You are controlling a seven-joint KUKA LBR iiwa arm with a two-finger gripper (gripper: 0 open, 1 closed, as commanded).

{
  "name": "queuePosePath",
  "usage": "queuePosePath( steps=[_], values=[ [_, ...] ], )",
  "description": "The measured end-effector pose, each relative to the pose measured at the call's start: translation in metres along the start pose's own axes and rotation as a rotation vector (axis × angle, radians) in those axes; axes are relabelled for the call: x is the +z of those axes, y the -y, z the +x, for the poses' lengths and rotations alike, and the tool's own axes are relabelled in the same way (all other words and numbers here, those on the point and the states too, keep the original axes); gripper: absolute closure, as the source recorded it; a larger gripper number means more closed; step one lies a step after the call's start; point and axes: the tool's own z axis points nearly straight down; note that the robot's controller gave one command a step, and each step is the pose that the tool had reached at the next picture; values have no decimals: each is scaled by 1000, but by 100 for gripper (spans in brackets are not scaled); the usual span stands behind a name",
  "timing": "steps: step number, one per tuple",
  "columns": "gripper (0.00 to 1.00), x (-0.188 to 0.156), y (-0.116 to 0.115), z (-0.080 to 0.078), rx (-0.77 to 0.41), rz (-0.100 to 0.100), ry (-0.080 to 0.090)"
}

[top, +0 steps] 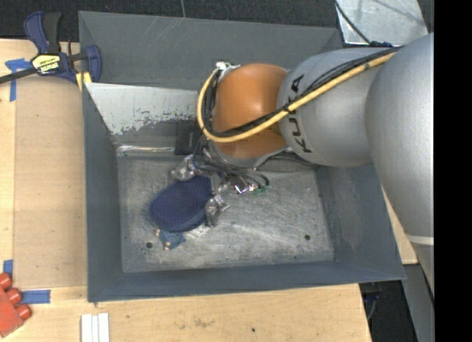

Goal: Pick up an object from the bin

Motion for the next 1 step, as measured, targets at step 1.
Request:
queuePosePath(
  steps=[1],
  values=[
    [0, -3, 14, -4, 190, 2, -1]
  ],
)
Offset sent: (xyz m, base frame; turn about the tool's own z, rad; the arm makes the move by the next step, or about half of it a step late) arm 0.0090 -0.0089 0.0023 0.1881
